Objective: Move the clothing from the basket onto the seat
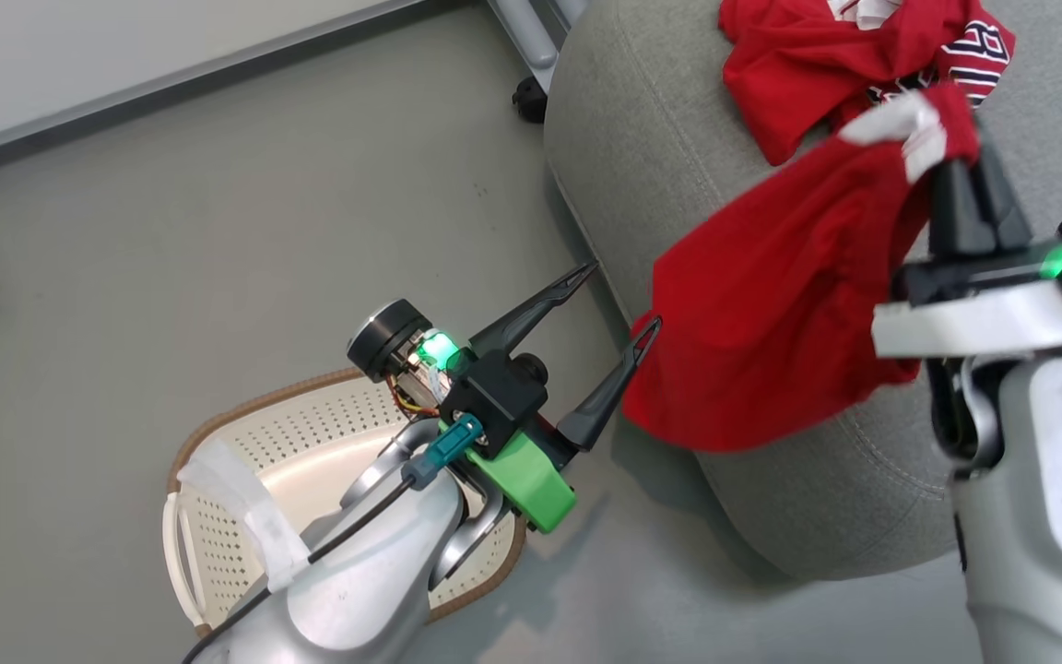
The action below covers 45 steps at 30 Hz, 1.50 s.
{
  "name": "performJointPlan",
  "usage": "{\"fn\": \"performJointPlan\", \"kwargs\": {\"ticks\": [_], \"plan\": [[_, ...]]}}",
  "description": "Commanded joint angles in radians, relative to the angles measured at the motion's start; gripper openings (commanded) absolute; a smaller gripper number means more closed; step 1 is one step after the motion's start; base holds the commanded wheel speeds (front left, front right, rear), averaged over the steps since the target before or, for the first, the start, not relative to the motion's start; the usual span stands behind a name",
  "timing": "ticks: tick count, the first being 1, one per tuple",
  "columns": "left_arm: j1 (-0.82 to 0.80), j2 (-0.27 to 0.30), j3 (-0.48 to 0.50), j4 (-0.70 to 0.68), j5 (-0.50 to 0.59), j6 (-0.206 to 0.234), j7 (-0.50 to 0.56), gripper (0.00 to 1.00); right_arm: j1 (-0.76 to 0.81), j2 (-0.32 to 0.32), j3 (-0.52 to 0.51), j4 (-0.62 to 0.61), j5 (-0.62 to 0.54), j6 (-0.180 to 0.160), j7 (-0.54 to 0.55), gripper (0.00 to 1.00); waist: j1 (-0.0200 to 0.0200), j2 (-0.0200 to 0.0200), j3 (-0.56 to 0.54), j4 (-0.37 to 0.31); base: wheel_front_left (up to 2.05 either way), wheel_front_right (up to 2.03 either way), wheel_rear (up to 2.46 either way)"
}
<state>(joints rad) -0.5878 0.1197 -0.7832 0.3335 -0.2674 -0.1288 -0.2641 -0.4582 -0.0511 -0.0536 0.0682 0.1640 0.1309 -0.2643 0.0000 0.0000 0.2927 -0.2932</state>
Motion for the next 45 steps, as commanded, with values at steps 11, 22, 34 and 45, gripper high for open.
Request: {"fn": "performJointPlan", "kwargs": {"ticks": [11, 22, 34, 45], "plan": [[-0.074, 0.024, -0.01, -0.004, 0.023, -0.002, 0.001, 1.0, -0.357, -0.095, -0.132, -0.001, -0.02, 0.0, 0.0, 0.0, 0.0, 0.0, 0.157, 0.028, 0.0, 0.0, 0.0], [-0.159, 0.047, -0.025, -0.017, 0.046, -0.002, 0.003, 1.0, -0.749, -0.32, -0.238, 0.187, -0.028, -0.001, 0.0, 0.0, 0.0, 0.0, 0.309, 0.041, 0.0, 0.0, 0.0], [-0.192, 0.075, -0.029, -0.039, 0.052, 0.004, 0.006, 1.0, -0.863, -0.436, -0.239, 0.426, -0.044, -0.001, 0.0, 0.0, 0.0, 0.0, 0.376, 0.033, 0.0, 0.0, 0.0], [-0.219, 0.084, -0.034, -0.06, 0.054, 0.012, 0.015, 1.0, -0.627, -0.33, -0.296, 0.54, -0.025, -0.001, 0.0, 0.0, 0.0, 0.0, 0.415, 0.048, 0.0, 0.0, 0.0]]}}
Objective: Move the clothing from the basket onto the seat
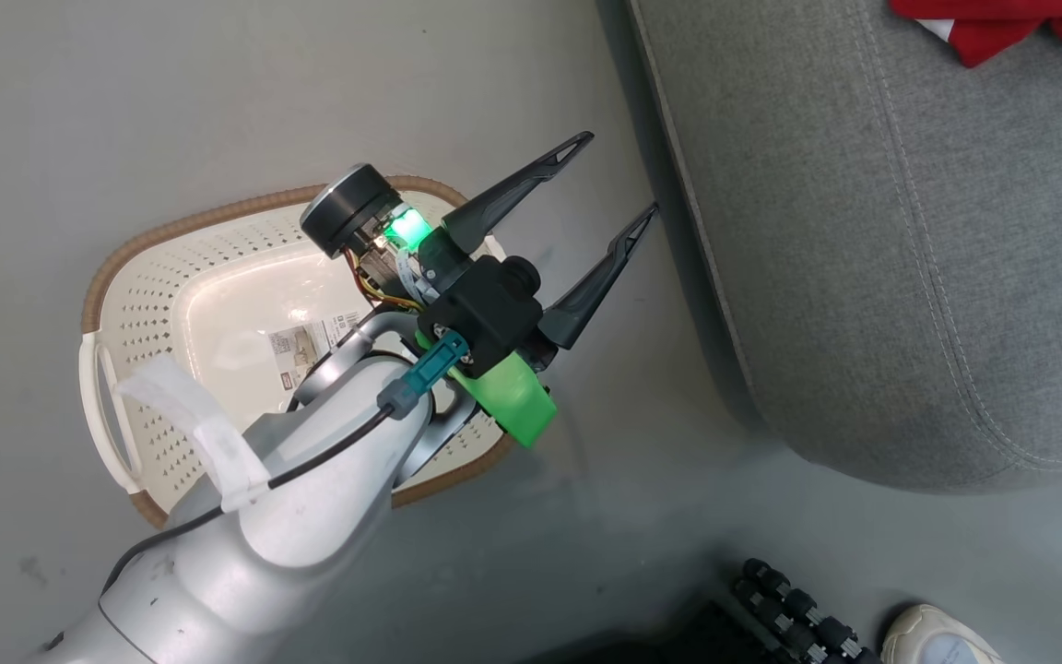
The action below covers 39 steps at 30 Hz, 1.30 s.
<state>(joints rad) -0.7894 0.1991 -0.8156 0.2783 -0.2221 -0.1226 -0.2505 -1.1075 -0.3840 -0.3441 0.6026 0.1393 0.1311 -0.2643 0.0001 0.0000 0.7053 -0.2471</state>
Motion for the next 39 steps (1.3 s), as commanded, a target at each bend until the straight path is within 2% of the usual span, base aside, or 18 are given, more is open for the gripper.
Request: {"fn": "performJointPlan", "kwargs": {"ticks": [1, 6, 11, 12, 13, 26, 39], "plan": [[-0.018, 0.006, -0.002, -0.005, 0.008, 0.007, 0.001, 1.0, 0.04, 0.015, -0.01, 0.009, -0.001, -0.001, 0.0, 0.0, -0.0001, 0.0, 0.004, 0.003, 0.0, 0.0, 0.0], [-0.023, 0.011, -0.006, -0.009, 0.005, 0.01, 0.005, 1.0, 0.132, 0.07, -0.024, 0.044, -0.013, -0.001, 0.0, 0.0, -0.0001, 0.0, 0.006, 0.006, 0.0, 0.0, 0.0], [-0.022, 0.017, -0.005, -0.011, -0.003, 0.017, 0.003, 1.0, 0.171, 0.093, -0.034, 0.053, -0.016, -0.001, 0.0, 0.0, -0.0001, 0.0, 0.0, 0.009, 0.0, 0.0, 0.0], [-0.014, 0.018, -0.003, -0.008, -0.007, 0.019, 0.001, 1.0, 0.184, 0.101, -0.042, 0.033, -0.021, -0.001, 0.0, 0.44, -0.0001, 0.0, -0.012, 0.008, 0.0, 0.0, 0.0], [0.002, 0.015, -0.001, -0.002, -0.013, 0.026, -0.005, 1.0, 0.217, 0.116, -0.044, 0.004, -0.029, -0.001, 0.0, 1.0, -0.0001, 0.0, -0.04, 0.006, 0.0, 0.0, 0.0], [0.098, -0.009, 0.056, 0.001, -0.061, 0.059, -0.015, 1.0, 0.472, 0.16, 0.016, -0.168, -0.005, -0.001, 0.0, 1.0, -0.0001, 0.0, -0.227, 0.016, 0.0, 0.0, 0.0], [0.254, -0.021, 0.206, -0.049, -0.072, 0.081, -0.014, 1.0, 0.661, 0.241, 0.164, -0.385, 0.028, -0.001, 0.0, 1.0, -0.0001, 0.0, -0.367, 0.124, 0.0, 0.0, 0.0]]}}
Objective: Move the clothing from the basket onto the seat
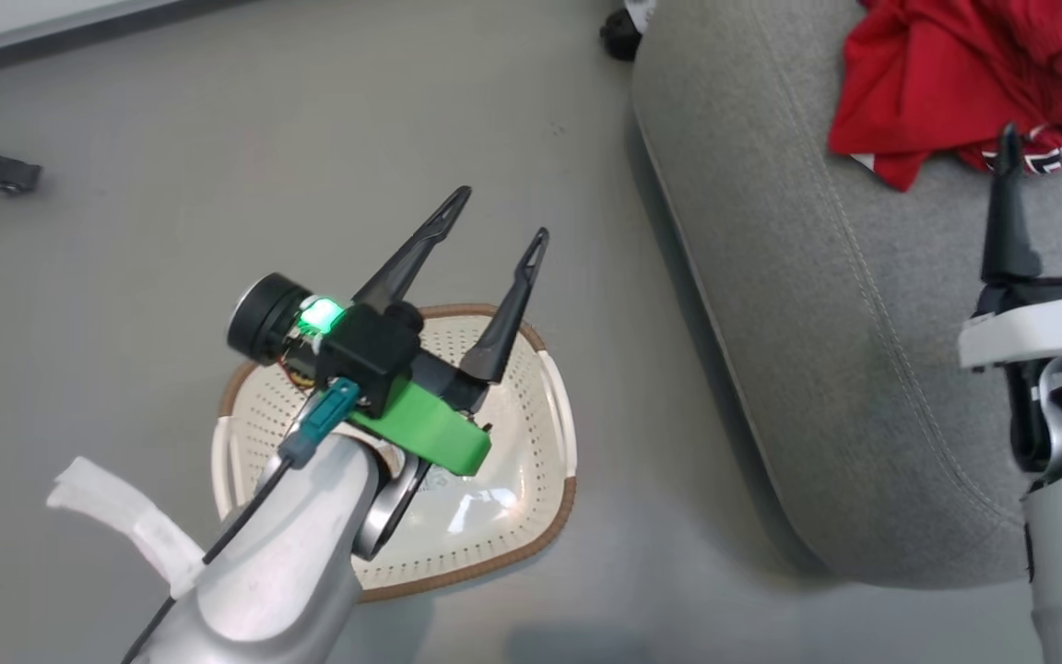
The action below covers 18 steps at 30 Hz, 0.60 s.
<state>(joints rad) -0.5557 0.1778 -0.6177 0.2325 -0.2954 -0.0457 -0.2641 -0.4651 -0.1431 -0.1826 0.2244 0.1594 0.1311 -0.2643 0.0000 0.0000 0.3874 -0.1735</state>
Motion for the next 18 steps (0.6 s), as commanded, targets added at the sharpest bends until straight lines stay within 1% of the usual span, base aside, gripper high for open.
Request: {"fn": "performJointPlan", "kwargs": {"ticks": [1, 10, 18], "plan": [[0.029, -0.002, 0.019, -0.006, 0.0, 0.005, 0.0, 1.0, 0.024, 0.003, 0.008, -0.013, 0.011, -0.001, 0.0, 1.0, 0.0, 0.0, -0.055, 0.057, 0.0, 0.0, 0.0], [0.141, -0.021, 0.168, -0.023, 0.008, 0.006, 0.0, 1.0, 0.093, 0.039, 0.085, -0.055, 0.02, -0.001, 0.0, 1.0, 0.0, 0.0, -0.13, 0.145, 0.0, 0.0, 0.0], [0.229, -0.043, 0.306, -0.03, 0.025, 0.001, 0.0, 1.0, 0.139, 0.064, 0.138, -0.076, 0.001, -0.001, 0.0, 1.0, 0.0, 0.0, -0.178, 0.201, 0.0, 0.0, 0.0]]}}
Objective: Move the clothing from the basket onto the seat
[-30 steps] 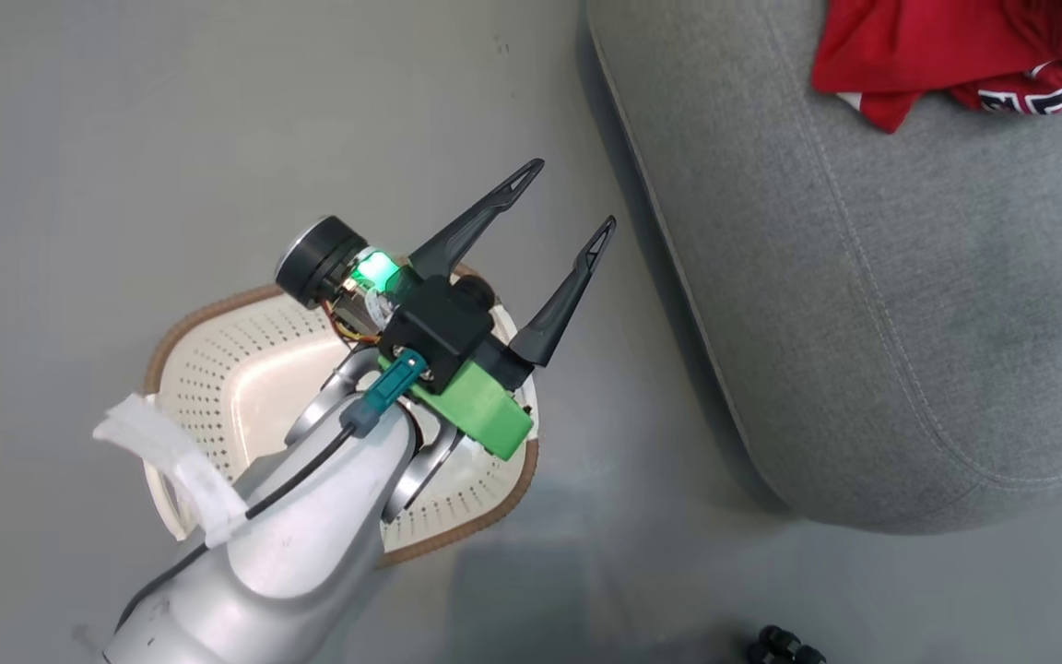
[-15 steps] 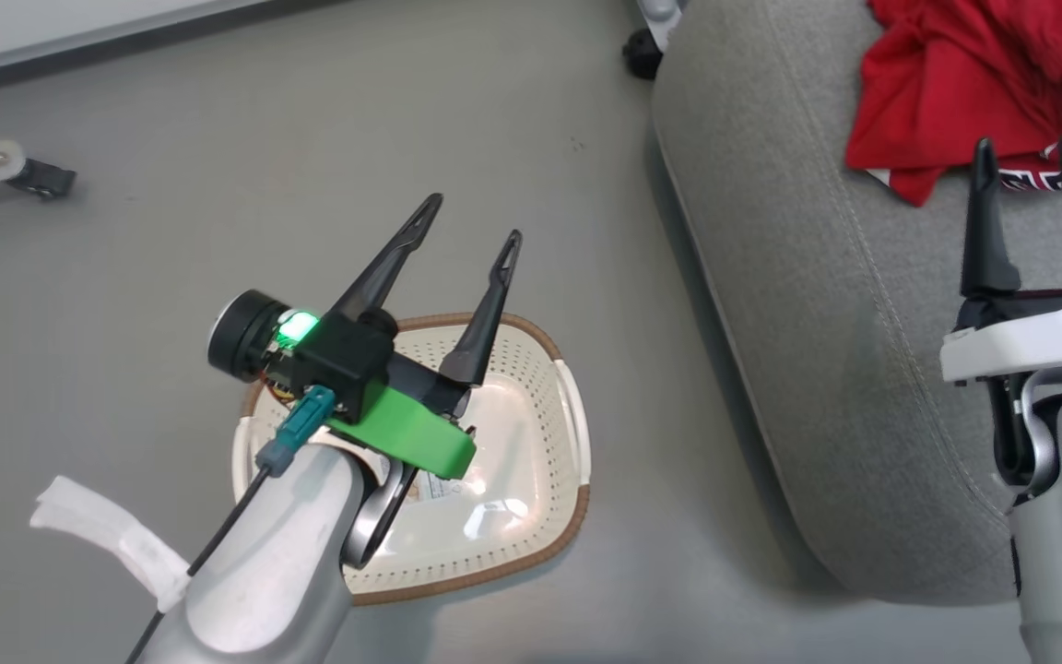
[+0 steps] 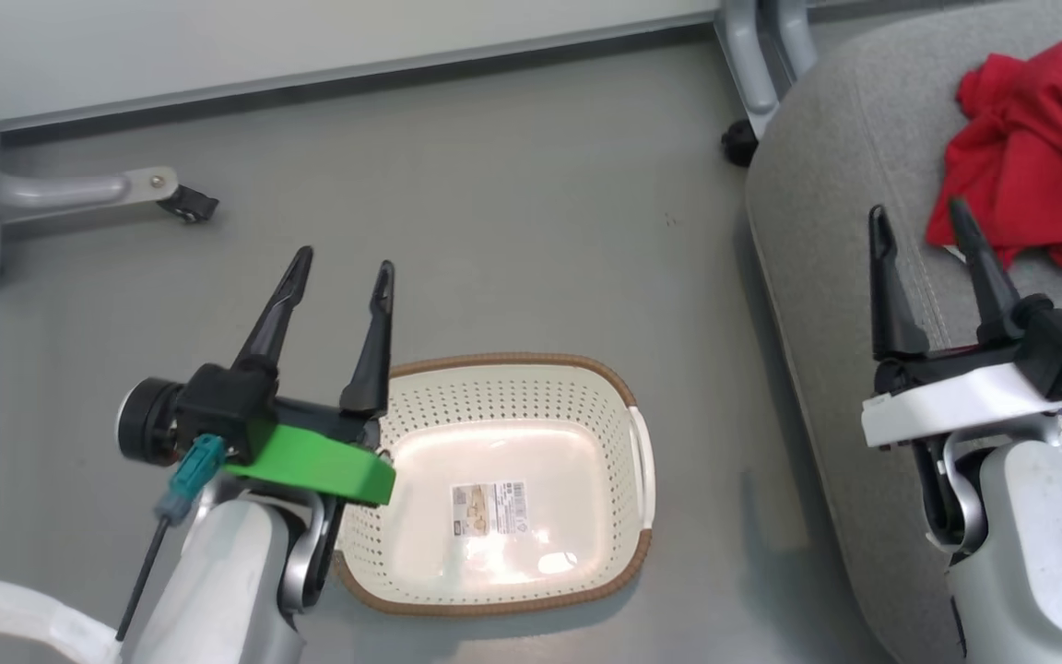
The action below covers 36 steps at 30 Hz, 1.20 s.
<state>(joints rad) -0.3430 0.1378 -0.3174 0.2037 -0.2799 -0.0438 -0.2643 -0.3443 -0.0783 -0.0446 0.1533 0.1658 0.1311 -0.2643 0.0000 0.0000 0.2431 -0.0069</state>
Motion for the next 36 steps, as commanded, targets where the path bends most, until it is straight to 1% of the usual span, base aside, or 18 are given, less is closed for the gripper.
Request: {"fn": "performJointPlan", "kwargs": {"ticks": [1, 7, 13, 16, 27, 36], "plan": [[0.027, -0.006, 0.02, -0.001, 0.013, -0.002, 0.0, 1.0, 0.025, 0.002, 0.004, -0.005, -0.008, -0.001, 0.0, 1.0, 0.0, 0.0, -0.04, 0.039, 0.0, 0.0, 0.0], [0.092, -0.027, 0.119, -0.006, 0.025, -0.01, 0.0, 1.0, 0.079, 0.017, 0.018, -0.021, -0.001, -0.001, 0.0, 1.0, 0.0, 0.0, -0.075, 0.068, 0.0, 0.0, 0.0], [0.142, -0.046, 0.182, -0.01, 0.053, -0.026, 0.0, 1.0, 0.138, 0.024, 0.035, -0.049, -0.008, -0.001, 0.0, 1.0, 0.0, 0.0, -0.1, 0.079, 0.0, 0.0, 0.0], [0.158, -0.056, 0.197, -0.01, 0.07, -0.029, 0.0, 1.0, 0.169, 0.026, 0.037, -0.063, -0.012, -0.001, 0.0, 1.0, 0.0, 0.0, -0.113, 0.084, 0.0, 0.0, 0.0], [0.206, -0.079, 0.243, -0.001, 0.092, -0.042, 0.0, 1.0, 0.287, 0.027, 0.06, -0.091, 0.033, -0.001, 0.0, 1.0, 0.0, 0.0, -0.161, 0.097, 0.0, 0.0, 0.0], [0.241, -0.085, 0.264, 0.006, 0.092, -0.048, 0.0, 1.0, 0.325, 0.027, 0.061, -0.095, 0.04, -0.001, 0.0, 1.0, 0.0, 0.0, -0.181, 0.103, 0.0, 0.0, 0.0]]}}
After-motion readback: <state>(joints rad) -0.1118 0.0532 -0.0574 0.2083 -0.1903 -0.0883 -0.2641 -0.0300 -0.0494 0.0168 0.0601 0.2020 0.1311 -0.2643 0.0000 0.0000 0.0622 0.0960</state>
